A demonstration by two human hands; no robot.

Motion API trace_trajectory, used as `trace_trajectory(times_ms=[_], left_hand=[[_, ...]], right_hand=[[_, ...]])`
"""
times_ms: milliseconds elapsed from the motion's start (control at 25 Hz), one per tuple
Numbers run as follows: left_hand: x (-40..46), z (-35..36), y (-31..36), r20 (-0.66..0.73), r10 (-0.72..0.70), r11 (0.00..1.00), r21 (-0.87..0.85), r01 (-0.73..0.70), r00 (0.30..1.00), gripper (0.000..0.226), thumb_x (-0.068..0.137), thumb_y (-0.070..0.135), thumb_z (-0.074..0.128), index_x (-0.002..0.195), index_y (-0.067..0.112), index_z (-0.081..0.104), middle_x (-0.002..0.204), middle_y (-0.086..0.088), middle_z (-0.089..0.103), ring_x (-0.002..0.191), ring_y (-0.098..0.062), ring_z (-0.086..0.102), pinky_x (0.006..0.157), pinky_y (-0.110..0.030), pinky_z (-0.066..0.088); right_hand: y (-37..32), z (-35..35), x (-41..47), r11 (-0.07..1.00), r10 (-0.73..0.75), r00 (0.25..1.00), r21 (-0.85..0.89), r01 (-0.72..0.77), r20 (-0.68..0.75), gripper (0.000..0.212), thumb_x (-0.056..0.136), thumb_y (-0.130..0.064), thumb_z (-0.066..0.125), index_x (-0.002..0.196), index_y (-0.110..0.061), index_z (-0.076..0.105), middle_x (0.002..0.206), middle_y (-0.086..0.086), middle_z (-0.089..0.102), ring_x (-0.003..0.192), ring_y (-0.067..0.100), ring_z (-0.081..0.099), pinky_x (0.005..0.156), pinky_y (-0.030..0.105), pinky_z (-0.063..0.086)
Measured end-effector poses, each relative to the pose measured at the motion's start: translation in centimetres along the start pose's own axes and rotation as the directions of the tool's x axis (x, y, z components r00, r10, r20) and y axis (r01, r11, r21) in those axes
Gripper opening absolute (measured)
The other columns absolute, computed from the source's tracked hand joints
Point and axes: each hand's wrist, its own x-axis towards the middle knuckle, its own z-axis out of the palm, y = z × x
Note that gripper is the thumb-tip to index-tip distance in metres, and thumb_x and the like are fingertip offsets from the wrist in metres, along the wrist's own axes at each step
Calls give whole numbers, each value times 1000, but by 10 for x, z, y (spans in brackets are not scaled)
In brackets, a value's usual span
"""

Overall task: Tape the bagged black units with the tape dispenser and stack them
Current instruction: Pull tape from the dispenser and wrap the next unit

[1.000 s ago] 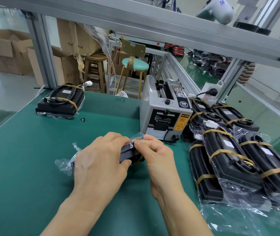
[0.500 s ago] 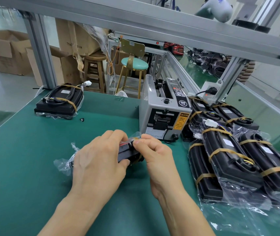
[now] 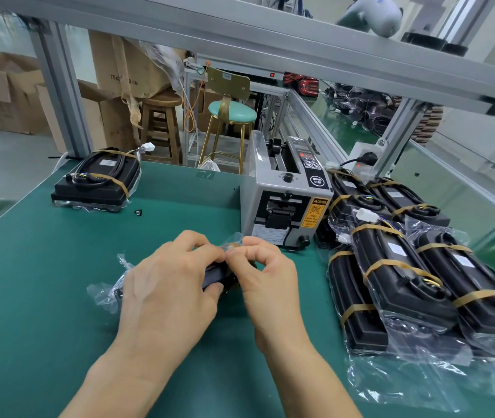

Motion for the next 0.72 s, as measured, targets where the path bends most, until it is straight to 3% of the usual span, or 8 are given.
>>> trace_trajectory(times_ms=[80, 120, 240, 360, 520, 640, 720], left_hand=[[1, 1, 0, -12, 6, 1000, -8, -6, 1000, 34, 52, 10, 88, 77, 27, 72, 83, 10, 66, 62, -21, 61, 48, -32, 49], [1, 1, -1, -17, 9, 1000, -10, -9, 1000, 34, 51, 10, 88, 77, 26, 73, 83, 9, 66, 61, -21, 61, 48, -34, 50], [-1, 2, -2, -26, 34, 999, 0, -34, 999, 39, 45, 8, 90, 76, 24, 72, 81, 9, 67, 59, -20, 61, 47, -35, 51], [0, 1, -1, -19, 5, 1000, -29, -6, 1000, 36, 47, 10, 89, 75, 23, 69, 79, 11, 66, 61, -21, 62, 50, -31, 49], [-2, -1, -4, -15, 35, 999, 17, -34, 999, 41, 47, 13, 89, 80, 25, 68, 81, 13, 65, 64, -20, 62, 51, -27, 42], [-2, -3, -5, -5, 40, 998, 45, -39, 999, 41, 52, 17, 86, 86, 29, 67, 86, 15, 66, 69, -20, 64, 50, -28, 42], [1, -4, -10, 14, 46, 998, 45, -46, 999, 39, 55, 22, 85, 89, 31, 67, 87, 16, 67, 71, -19, 65, 52, -24, 38]], right_hand=[[0, 2, -1, 997, -41, 998, -61, 37, -56, 26, 80, -8, 68, 60, -25, 67, 93, -14, 66, 100, -14, 53, 79, 9, 41], [0, 2, -2, 997, -47, 995, -70, 41, -90, 19, 81, -10, 67, 74, -27, 64, 101, -10, 63, 99, -12, 55, 80, 10, 43], [3, 2, -2, 999, 12, 991, 45, -6, -137, 27, 85, -12, 64, 100, -28, 49, 106, -12, 56, 101, -3, 58, 90, 28, 49], [1, 5, -1, 999, 5, 998, -31, -7, -67, 26, 82, -23, 69, 101, -29, 51, 102, -16, 56, 98, -4, 53, 86, 18, 44], [5, 3, 4, 1000, 24, 999, 8, -24, -26, 16, 87, -21, 65, 98, -27, 55, 99, -10, 59, 94, -2, 54, 84, 18, 43], [9, -4, 4, 995, -22, 998, -101, 28, 64, 35, 74, -40, 73, 103, -32, 55, 106, -13, 59, 101, -2, 54, 88, 19, 44], [9, -15, 10, 993, -7, 993, -118, 21, 119, 41, 72, -39, 76, 107, -32, 56, 111, -12, 60, 107, -1, 54, 93, 18, 43]])
